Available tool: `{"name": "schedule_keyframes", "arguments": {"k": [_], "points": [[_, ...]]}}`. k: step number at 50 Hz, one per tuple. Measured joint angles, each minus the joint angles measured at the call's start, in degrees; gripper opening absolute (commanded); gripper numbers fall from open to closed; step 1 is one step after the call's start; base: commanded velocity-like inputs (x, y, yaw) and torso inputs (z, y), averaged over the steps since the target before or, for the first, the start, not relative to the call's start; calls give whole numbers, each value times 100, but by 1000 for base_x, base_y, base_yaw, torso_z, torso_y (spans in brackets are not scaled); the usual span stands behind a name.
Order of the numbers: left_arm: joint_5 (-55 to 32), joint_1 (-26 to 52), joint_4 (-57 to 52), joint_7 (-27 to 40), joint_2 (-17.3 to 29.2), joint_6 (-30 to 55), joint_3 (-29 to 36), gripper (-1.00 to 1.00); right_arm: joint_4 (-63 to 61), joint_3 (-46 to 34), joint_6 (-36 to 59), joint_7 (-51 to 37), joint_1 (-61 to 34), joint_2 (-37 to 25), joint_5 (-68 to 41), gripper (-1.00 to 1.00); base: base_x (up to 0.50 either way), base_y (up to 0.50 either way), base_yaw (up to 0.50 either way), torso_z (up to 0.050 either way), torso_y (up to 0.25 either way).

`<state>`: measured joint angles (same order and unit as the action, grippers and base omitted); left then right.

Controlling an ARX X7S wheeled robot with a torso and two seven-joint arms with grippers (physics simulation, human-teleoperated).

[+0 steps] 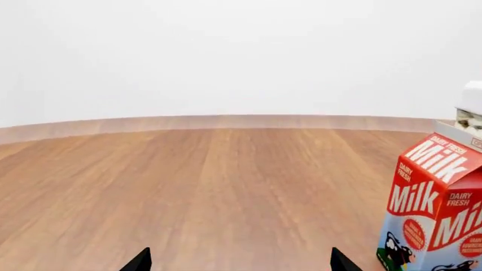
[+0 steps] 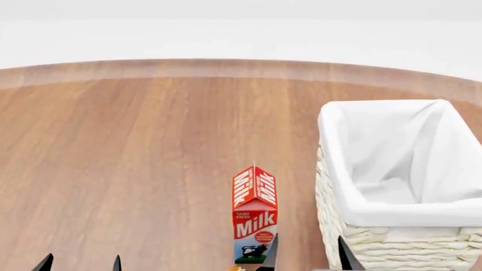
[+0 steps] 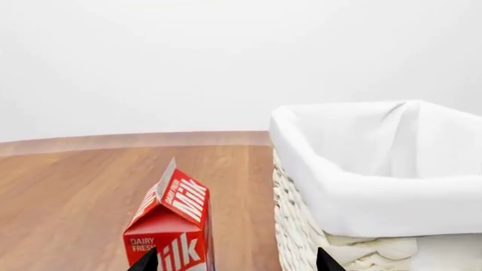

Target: Pick up the orange juice, and put it in the basket.

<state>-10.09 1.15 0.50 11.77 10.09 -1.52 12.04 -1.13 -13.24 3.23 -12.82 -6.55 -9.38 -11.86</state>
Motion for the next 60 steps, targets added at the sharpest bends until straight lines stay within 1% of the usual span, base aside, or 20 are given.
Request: {"name": "schedule_keyframes", "arguments": {"k": [13,25,47,60], "points": [[-32,3,3,37,32,-10,40,100,-743,-215,330,37,384,-103,-202,100,0,0,0,0,0],[-60,9,6,70,59,-19,76,100,-1166,-576,411,115,718,-242,-105,100,0,0,0,0,0],[-109,20,12,127,108,-35,138,100,-1134,-1044,255,158,915,-348,191,100,0,0,0,0,0],[-136,27,15,159,135,-44,173,100,-899,-1205,148,134,879,-338,311,100,0,0,0,0,0]]}}
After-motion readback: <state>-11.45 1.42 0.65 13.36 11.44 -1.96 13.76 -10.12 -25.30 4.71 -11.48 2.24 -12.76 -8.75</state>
